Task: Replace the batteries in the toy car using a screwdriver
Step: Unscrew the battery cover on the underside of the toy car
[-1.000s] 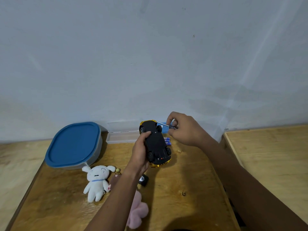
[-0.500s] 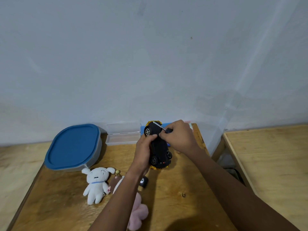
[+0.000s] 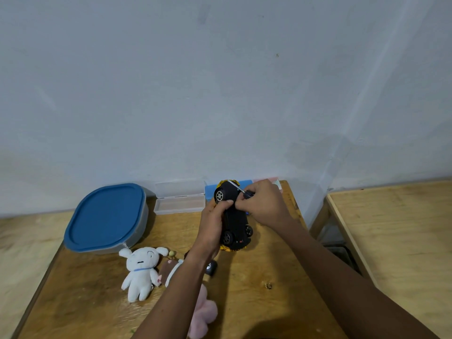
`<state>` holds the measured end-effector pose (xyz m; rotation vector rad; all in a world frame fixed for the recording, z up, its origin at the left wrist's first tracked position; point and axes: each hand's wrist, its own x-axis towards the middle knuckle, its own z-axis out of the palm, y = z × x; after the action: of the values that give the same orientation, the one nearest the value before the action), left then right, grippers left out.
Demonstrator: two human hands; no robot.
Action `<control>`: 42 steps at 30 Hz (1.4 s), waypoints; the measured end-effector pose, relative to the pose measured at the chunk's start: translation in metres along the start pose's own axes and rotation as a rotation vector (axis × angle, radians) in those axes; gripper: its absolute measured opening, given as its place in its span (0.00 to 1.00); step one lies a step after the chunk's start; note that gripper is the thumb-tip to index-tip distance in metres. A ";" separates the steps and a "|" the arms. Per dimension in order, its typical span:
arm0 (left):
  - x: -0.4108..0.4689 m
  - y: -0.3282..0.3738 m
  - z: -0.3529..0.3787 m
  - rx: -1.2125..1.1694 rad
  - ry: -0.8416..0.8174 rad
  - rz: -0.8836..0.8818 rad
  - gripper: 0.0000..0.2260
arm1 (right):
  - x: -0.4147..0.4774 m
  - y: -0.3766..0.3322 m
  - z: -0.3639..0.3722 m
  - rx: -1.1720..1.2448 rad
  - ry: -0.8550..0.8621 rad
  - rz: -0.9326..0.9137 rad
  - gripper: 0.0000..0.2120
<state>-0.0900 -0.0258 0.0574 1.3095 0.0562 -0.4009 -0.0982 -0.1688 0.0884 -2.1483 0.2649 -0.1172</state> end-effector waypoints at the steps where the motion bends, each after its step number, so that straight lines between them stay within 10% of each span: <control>1: 0.000 0.000 0.000 -0.001 0.000 -0.001 0.12 | 0.000 0.000 0.000 -0.012 -0.001 -0.006 0.13; 24: 0.004 -0.006 -0.005 0.067 -0.010 0.059 0.14 | 0.005 0.009 0.002 0.175 -0.040 0.190 0.14; 42: 0.007 -0.014 -0.013 -0.104 -0.035 -0.192 0.25 | 0.004 0.017 0.007 0.057 -0.028 -0.080 0.04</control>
<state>-0.0852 -0.0184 0.0394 1.1980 0.1720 -0.5772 -0.0957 -0.1733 0.0702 -2.1028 0.1576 -0.1385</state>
